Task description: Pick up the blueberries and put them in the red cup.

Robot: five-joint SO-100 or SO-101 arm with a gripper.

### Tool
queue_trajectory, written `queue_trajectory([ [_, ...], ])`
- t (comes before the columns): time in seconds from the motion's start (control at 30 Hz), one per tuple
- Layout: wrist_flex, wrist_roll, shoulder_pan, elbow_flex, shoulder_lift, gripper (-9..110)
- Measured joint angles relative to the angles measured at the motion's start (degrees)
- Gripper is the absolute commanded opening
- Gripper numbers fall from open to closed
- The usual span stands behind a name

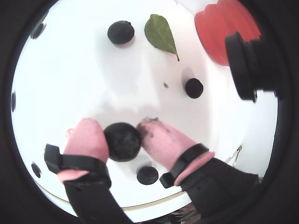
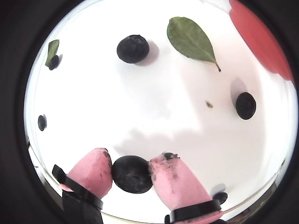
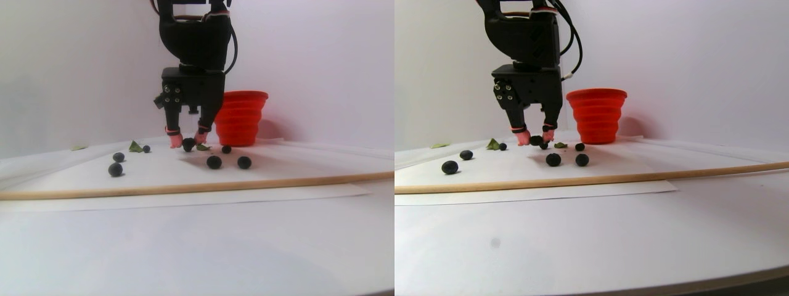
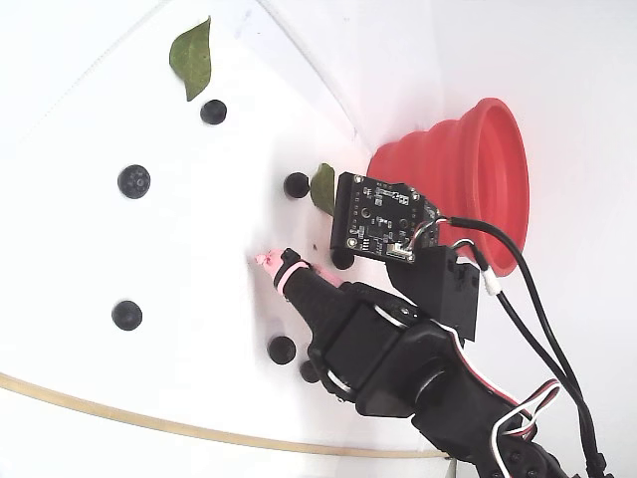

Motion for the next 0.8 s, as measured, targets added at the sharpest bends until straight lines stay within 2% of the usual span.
queue_trajectory([
  [0.8, 6.4, -0.9, -0.4, 2.5, 15.5, 14],
])
